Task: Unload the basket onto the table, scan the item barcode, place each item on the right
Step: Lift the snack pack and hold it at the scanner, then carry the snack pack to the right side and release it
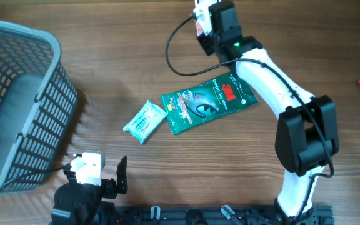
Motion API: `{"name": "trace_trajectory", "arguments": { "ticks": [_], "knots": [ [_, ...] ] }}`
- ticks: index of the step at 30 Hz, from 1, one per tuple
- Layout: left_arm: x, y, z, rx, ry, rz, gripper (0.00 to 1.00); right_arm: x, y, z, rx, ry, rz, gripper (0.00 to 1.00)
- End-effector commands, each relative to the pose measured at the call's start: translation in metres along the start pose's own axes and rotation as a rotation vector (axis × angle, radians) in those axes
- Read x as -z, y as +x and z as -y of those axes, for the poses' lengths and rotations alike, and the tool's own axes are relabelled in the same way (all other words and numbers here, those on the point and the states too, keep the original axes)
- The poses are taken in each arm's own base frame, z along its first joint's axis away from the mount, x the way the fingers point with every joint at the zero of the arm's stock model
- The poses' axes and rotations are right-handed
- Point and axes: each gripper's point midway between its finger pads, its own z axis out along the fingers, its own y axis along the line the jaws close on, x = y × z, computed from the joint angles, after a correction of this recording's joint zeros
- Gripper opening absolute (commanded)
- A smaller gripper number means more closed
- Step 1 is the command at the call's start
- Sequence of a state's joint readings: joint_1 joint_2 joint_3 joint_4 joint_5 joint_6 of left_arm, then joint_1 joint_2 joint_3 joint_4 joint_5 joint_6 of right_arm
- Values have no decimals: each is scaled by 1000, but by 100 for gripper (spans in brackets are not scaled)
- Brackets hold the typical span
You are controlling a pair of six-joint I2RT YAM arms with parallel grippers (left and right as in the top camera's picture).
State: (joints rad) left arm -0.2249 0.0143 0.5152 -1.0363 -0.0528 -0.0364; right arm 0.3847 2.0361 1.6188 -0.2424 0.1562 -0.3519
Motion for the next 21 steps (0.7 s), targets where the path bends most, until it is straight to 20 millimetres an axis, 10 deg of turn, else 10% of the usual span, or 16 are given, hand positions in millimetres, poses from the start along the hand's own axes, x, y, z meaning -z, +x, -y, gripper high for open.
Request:
{"name": "trace_trajectory", "arguments": {
  "ticks": [1,13,21],
  "knots": [
    [2,-2,1,5,9,12,100,-2,-19,42,134,157,46,4],
    [2,-2,1,5,9,12,100,-61,-19,58,484,364,92,4],
    [2,-2,1,5,9,12,100,-57,-13,76,427,472,32,4]
  ]
}}
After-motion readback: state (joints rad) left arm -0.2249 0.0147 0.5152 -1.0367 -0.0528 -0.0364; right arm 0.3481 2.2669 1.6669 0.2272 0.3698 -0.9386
